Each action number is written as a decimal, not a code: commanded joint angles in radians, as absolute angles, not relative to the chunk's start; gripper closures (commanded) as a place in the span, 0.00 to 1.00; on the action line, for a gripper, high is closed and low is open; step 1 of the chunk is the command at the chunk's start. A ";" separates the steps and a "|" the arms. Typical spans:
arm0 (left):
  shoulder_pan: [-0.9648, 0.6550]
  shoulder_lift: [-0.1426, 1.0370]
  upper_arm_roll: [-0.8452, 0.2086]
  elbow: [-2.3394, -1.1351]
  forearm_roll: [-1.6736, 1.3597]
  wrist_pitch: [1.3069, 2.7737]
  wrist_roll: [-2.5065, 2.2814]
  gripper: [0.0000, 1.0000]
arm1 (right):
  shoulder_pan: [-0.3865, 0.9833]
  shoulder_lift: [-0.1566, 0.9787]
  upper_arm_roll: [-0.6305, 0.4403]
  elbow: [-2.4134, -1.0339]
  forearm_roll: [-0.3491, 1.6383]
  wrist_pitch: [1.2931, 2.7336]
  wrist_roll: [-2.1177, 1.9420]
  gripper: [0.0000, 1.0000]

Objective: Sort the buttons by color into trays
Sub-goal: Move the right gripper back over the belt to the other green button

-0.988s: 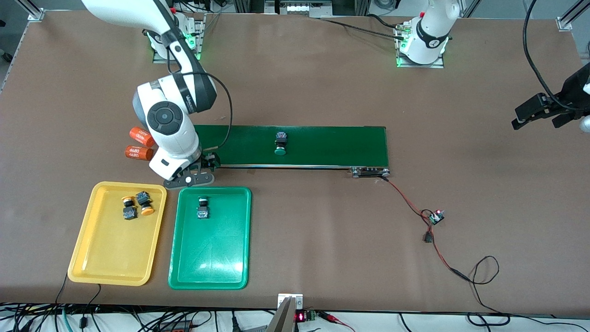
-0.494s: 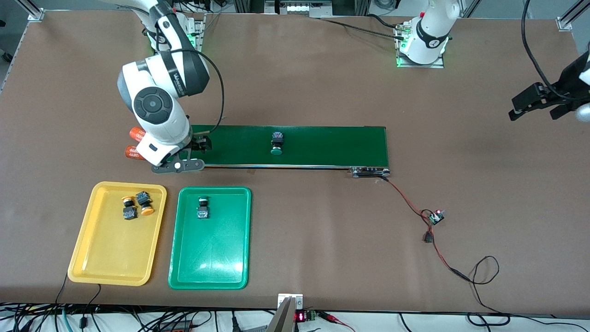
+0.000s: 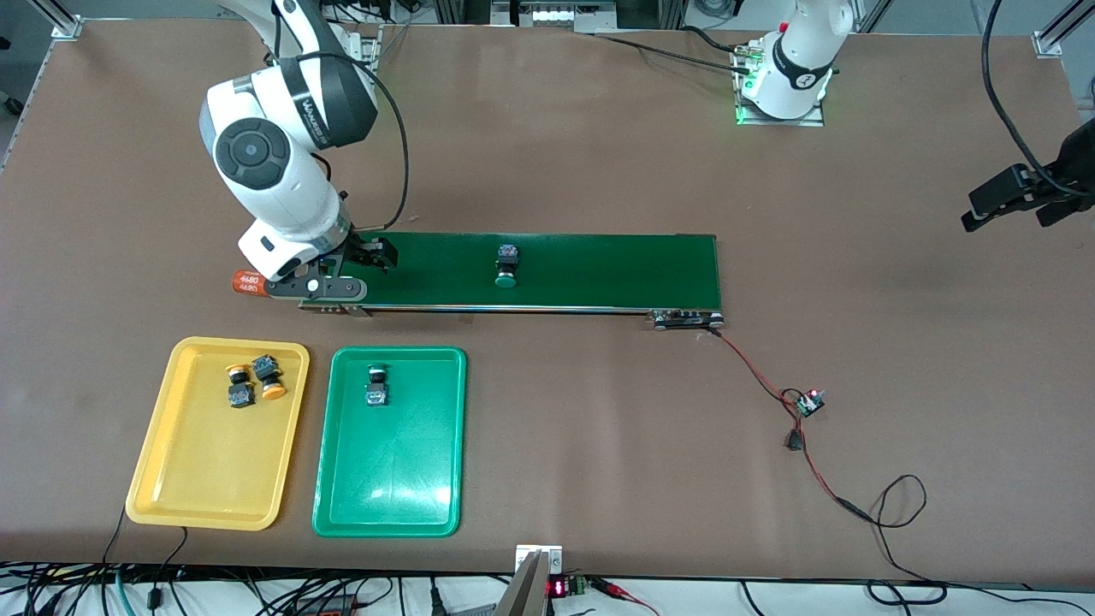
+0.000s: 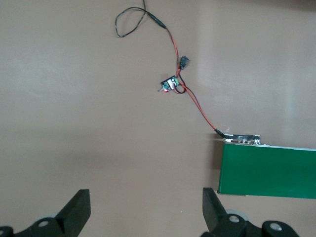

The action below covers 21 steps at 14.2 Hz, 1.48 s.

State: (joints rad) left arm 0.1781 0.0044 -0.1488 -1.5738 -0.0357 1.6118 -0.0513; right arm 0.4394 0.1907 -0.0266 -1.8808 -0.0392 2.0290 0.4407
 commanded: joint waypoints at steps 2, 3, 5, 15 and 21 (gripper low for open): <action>0.179 -0.005 -0.210 -1.563 0.020 1.612 -0.041 0.00 | 0.463 0.178 -0.026 -1.921 -0.023 2.097 0.491 0.00; 0.179 -0.003 -0.210 -1.560 0.021 1.614 -0.041 0.00 | 0.465 0.182 -0.026 -1.919 -0.023 2.106 0.492 0.00; 0.181 0.000 -0.209 -1.560 0.015 1.615 -0.041 0.00 | 0.474 0.198 -0.026 -1.919 -0.018 2.131 0.492 0.00; 0.180 0.002 -0.196 -1.562 0.009 1.641 -0.041 0.00 | 0.491 0.255 -0.026 -1.914 0.034 2.169 0.500 0.00; 0.069 0.003 -0.060 -1.569 -0.008 1.674 -0.041 0.00 | 0.509 0.291 -0.026 -1.911 0.063 2.186 0.518 0.00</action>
